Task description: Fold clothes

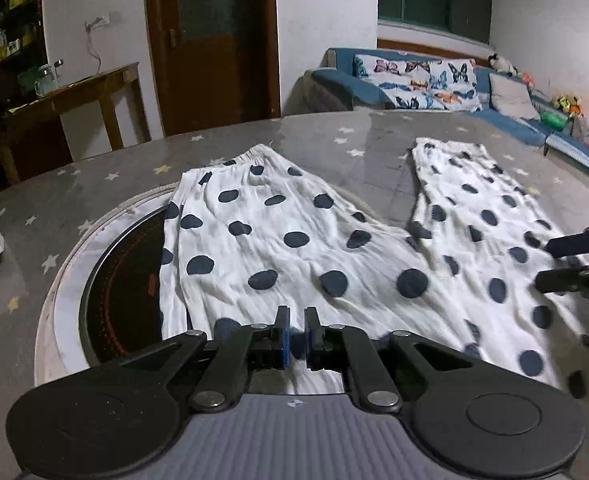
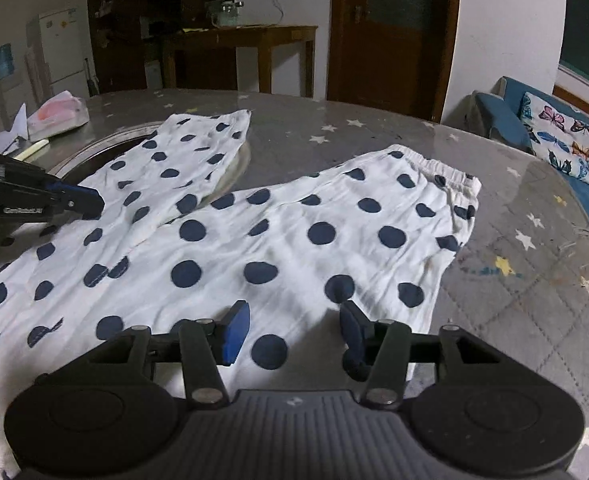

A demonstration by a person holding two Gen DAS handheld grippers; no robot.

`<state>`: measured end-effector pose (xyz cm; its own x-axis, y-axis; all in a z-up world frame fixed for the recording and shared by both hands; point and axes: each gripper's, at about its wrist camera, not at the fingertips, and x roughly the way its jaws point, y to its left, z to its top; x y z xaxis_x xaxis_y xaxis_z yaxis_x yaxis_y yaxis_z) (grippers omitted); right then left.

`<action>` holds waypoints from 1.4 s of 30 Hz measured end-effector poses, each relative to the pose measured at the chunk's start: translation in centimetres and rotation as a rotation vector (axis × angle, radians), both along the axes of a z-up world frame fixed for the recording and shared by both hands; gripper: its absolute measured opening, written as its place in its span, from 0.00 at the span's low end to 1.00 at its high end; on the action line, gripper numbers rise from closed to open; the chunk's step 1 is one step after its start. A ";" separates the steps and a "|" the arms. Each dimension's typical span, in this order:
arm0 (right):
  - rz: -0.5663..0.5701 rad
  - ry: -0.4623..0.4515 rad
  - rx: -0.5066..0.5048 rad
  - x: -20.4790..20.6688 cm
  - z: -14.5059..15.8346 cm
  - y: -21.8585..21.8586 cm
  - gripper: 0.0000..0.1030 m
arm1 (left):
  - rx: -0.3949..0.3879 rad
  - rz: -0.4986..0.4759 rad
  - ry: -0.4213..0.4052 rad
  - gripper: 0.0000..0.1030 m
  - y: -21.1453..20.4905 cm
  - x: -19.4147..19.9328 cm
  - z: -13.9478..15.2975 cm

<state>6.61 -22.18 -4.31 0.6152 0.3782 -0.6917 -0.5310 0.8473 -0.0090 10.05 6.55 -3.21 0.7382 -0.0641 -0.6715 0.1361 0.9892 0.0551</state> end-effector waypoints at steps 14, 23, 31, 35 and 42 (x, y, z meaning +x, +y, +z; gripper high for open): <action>-0.091 -0.040 -0.042 2.1 0.9 -2.2 0.48 | 0.082 0.132 -0.006 0.09 2.8 2.2 -0.2; -0.030 -0.016 0.003 6.3 0.8 0.1 0.48 | 0.073 0.067 -0.023 0.09 0.7 4.0 0.3; -0.057 0.017 0.013 9.7 -0.1 -0.3 0.49 | 0.030 0.094 -0.006 0.09 1.8 8.8 0.3; -0.038 0.016 0.014 10.4 -0.2 -0.2 0.49 | -0.007 0.162 -0.016 0.09 3.3 12.1 1.0; 0.007 0.008 0.026 11.2 -0.2 0.3 0.54 | -0.036 0.244 -0.022 0.18 5.7 16.9 1.4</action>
<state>17.79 -21.90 -4.52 0.6068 0.4001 -0.6868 -0.5369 0.8434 0.0170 26.92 12.21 -1.77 0.7489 0.0946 -0.6559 -0.1080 0.9939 0.0200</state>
